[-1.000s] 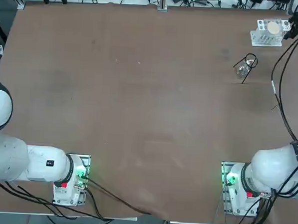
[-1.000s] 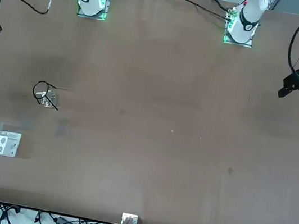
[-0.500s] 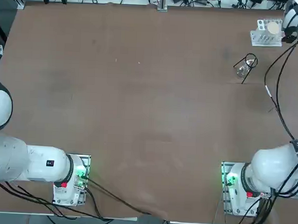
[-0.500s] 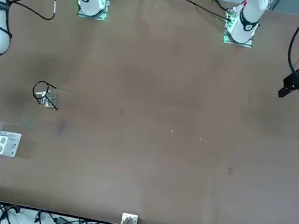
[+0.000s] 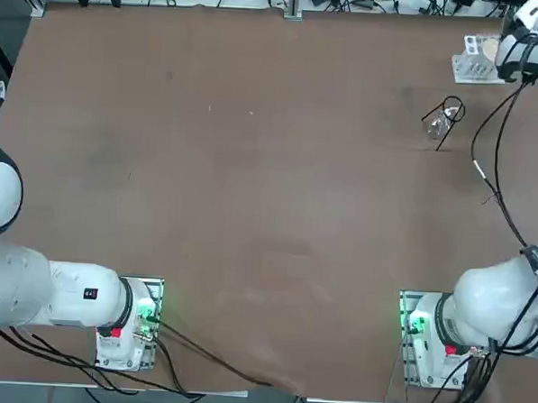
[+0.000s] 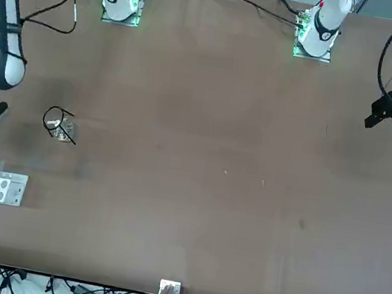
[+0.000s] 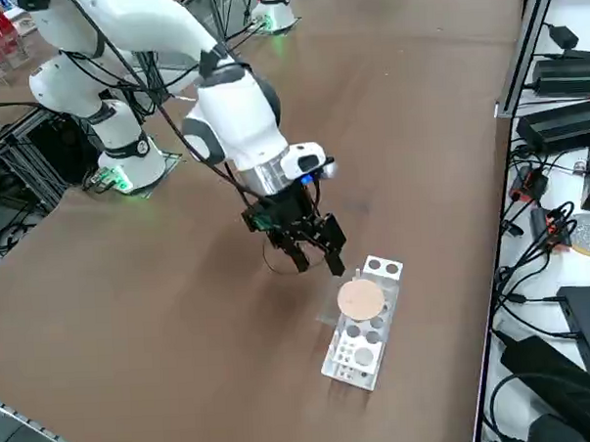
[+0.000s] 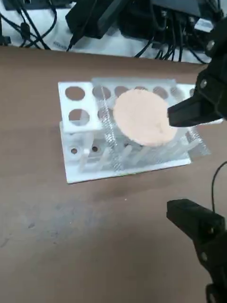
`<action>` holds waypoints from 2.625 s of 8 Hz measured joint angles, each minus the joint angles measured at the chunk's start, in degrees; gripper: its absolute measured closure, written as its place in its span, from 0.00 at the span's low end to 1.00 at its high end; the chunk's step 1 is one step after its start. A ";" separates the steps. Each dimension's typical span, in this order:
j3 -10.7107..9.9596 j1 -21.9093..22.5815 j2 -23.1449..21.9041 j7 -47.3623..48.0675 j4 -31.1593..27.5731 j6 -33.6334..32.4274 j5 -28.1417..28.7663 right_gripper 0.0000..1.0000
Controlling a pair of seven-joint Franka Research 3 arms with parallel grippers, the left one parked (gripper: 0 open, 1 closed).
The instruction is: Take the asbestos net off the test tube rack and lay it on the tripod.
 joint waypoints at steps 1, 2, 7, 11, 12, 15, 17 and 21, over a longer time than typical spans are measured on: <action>0.09 0.02 1.00 -0.02 0.00 1.62 -0.03 0.07; 0.17 0.03 1.98 -0.03 0.01 3.23 -0.09 0.07; 0.25 0.03 4.21 -0.31 0.21 7.39 -0.48 0.21; 0.25 0.01 6.05 -0.54 2.63 8.22 -1.71 0.30; 0.24 0.00 6.51 -0.56 2.97 8.30 -1.71 0.38; 0.22 -0.09 7.40 -0.60 3.47 8.51 -1.71 0.50; 0.22 -0.13 7.45 -0.61 3.49 8.59 -1.71 0.63; 0.21 -0.26 7.13 -0.68 3.83 8.61 -1.71 0.91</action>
